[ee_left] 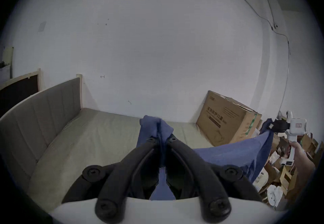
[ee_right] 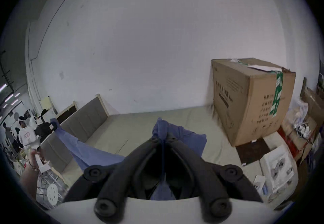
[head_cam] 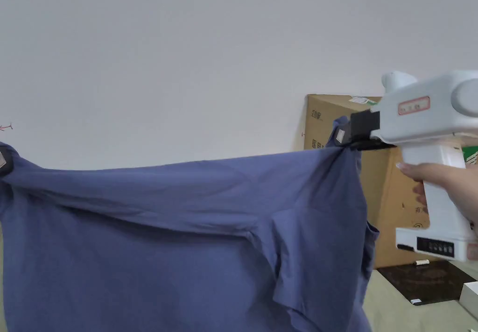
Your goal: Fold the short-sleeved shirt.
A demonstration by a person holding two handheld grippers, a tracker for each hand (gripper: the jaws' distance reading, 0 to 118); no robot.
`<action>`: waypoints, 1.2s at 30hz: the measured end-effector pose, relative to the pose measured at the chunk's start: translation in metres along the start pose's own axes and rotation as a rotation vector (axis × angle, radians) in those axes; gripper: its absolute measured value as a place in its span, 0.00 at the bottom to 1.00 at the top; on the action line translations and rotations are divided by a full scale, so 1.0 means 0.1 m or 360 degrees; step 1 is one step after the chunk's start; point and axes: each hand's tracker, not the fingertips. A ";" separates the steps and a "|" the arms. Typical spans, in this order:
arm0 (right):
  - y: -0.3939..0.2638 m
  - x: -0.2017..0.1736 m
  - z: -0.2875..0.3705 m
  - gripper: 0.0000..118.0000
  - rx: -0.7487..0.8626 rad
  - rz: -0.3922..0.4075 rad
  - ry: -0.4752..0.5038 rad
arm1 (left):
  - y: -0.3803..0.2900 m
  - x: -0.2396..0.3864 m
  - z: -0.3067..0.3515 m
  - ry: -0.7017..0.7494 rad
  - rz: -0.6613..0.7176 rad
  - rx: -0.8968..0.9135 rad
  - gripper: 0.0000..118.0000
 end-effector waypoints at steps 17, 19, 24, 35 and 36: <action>0.17 -0.07 -1.79 0.02 0.0112 -0.0113 -0.0105 | -0.06 -0.37 -1.24 0.0410 -0.0037 0.0206 0.04; -0.18 -0.01 -1.98 0.02 0.0001 -0.0080 -0.0144 | -0.37 -0.46 -1.35 0.0431 -0.0098 0.0025 0.04; -1.71 0.29 -2.31 0.02 -0.0366 -0.0176 -0.0224 | -1.72 -0.81 -1.50 0.0410 -0.0079 -0.0591 0.04; -3.95 1.06 -1.35 0.02 -0.1174 -0.0577 -0.0197 | -3.67 -1.37 -0.32 0.0289 0.0191 -0.1369 0.04; -3.95 1.08 -1.19 0.02 -0.1176 -0.0572 -0.0202 | -3.66 -1.36 -0.19 0.0263 0.0245 -0.1384 0.04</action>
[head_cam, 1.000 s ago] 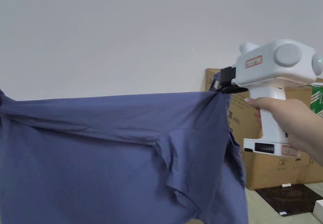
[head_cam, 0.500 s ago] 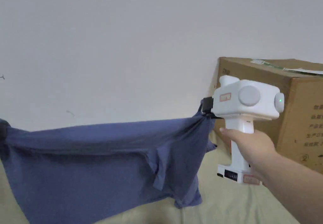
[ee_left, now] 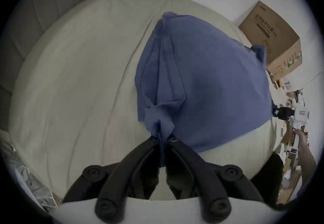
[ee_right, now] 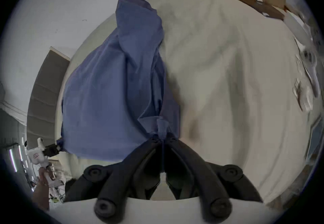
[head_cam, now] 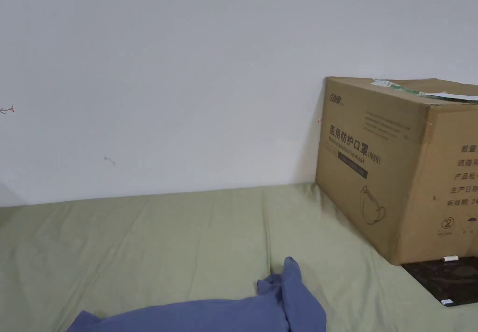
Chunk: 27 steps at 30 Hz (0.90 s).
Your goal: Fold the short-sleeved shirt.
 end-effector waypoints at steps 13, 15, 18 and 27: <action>-0.83 0.06 0.58 0.17 -0.0082 -0.0049 -0.0057 | -0.57 0.23 0.58 -0.0041 -0.0114 -0.0098 0.21; -0.86 -0.01 0.69 0.75 0.0050 -0.0032 -0.0094 | -0.54 0.28 0.69 -0.0040 -0.0147 -0.0043 0.68; -0.83 -0.18 0.93 0.80 0.0203 0.0082 -0.0083 | -0.49 0.43 0.88 -0.0050 -0.0227 0.0116 0.86; -0.61 -0.68 1.51 0.00 0.0841 0.0156 0.0240 | 0.03 0.98 1.35 -0.0312 -0.0264 0.0661 0.00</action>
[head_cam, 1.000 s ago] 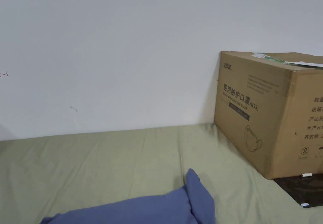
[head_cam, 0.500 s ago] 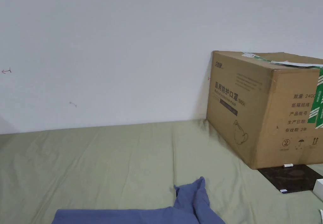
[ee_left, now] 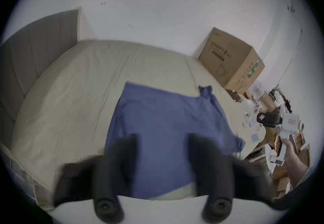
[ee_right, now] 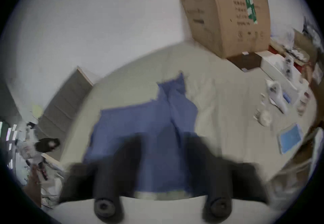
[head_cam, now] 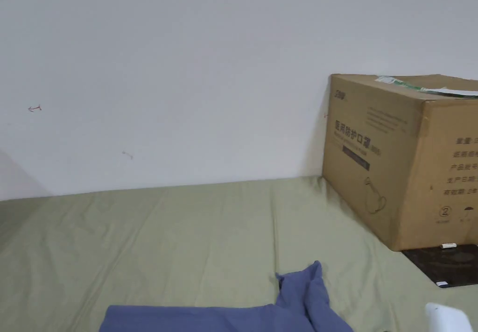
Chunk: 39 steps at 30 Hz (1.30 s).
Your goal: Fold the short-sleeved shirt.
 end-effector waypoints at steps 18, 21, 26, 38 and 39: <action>0.06 0.26 -1.16 0.00 -0.0231 -0.0049 -0.0161 | 1.32 -1.17 -3.17 0.0264 0.0048 -0.0582 0.98; 0.02 0.37 -1.31 0.00 -0.0283 -0.0084 -0.0192 | 1.16 -1.28 -3.52 0.0316 0.0000 -0.0676 0.96; 0.18 0.48 -1.64 0.00 -0.0403 -0.0016 -0.0284 | 0.93 -1.13 -3.36 0.0398 -0.0178 -0.0611 0.22; 1.04 0.47 -3.34 0.91 -0.0736 0.0109 -0.0493 | 0.92 -1.14 -2.76 0.0301 -0.0110 -0.0538 0.03; 1.03 0.50 -3.44 0.88 -0.0771 0.0130 -0.0540 | 0.91 -1.15 -2.74 0.0302 -0.0097 -0.0536 0.03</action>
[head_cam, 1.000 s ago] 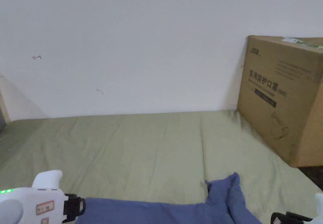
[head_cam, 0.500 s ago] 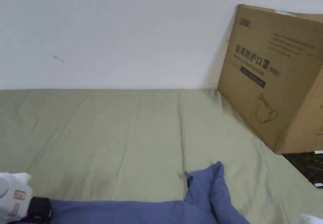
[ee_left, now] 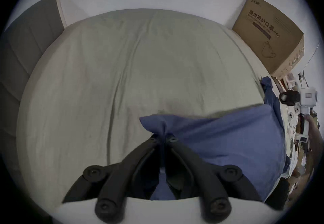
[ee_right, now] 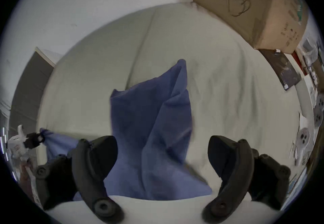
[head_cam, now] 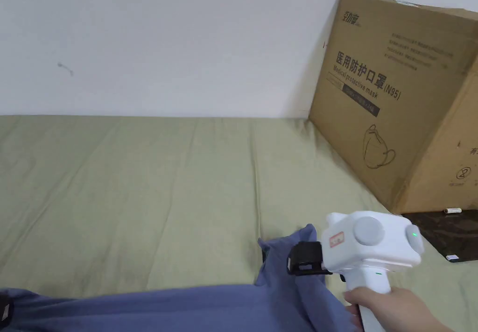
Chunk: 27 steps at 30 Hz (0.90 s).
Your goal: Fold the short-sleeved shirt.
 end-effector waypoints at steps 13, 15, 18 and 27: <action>-0.06 0.62 1.01 0.01 0.0207 -0.0007 0.0095 | 0.00 -0.09 0.60 0.0032 0.0066 0.0043 0.03; -0.13 0.66 1.36 0.01 0.0292 0.0005 0.0107 | 0.02 0.00 0.90 0.0027 0.0038 0.0120 0.03; -0.22 0.65 1.91 0.01 0.0438 0.0025 0.0163 | 0.08 0.12 1.43 0.0011 0.0000 0.0243 0.03; -0.34 0.45 3.55 0.01 0.0914 0.0108 0.0264 | 0.33 0.44 3.09 0.0016 -0.0029 0.0665 0.03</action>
